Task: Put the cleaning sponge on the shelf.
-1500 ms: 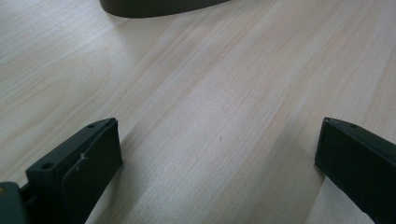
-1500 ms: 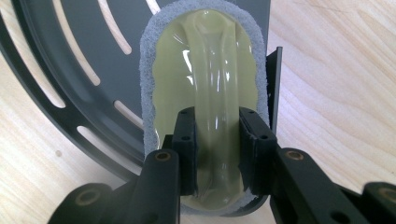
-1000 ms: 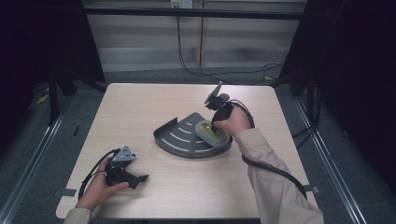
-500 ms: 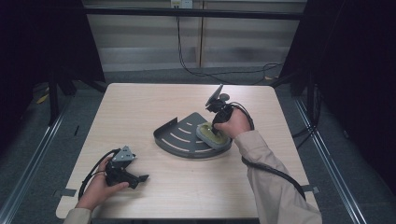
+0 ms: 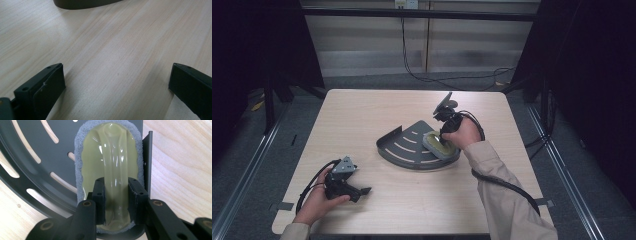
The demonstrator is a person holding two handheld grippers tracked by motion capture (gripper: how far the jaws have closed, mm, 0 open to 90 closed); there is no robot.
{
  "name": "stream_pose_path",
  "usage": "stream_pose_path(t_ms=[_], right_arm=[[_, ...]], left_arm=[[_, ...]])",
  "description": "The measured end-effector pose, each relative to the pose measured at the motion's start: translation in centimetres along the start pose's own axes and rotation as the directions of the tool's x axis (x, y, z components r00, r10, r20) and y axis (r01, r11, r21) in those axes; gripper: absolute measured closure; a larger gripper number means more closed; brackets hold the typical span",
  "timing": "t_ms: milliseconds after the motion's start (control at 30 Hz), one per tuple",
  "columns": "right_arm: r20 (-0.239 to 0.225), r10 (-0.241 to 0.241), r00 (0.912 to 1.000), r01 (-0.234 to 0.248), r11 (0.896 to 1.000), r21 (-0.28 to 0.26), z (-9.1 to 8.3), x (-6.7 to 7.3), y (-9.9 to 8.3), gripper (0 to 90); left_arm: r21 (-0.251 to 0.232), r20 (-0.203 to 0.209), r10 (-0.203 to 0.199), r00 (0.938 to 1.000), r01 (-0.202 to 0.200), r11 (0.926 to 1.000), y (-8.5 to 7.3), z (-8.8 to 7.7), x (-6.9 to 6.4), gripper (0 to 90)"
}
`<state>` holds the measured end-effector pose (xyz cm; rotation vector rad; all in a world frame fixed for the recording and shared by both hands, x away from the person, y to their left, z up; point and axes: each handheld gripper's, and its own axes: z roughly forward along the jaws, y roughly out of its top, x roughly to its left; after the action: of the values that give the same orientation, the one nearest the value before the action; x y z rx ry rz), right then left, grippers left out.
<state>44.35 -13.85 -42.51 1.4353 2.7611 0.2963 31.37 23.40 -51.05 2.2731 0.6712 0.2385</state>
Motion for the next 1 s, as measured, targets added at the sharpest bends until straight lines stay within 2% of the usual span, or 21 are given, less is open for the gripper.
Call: stream_pose_path(t_ms=[1000], right_arm=[[0.006, 0.015, 0.9999, -0.015, 1.000, -0.019, 0.24, -0.09, -0.44, 70.3]], left_arm=[[0.001, -0.002, 0.004, 1.0000, -0.004, 1.0000, 0.01, -0.02, 0.03, 0.1]])
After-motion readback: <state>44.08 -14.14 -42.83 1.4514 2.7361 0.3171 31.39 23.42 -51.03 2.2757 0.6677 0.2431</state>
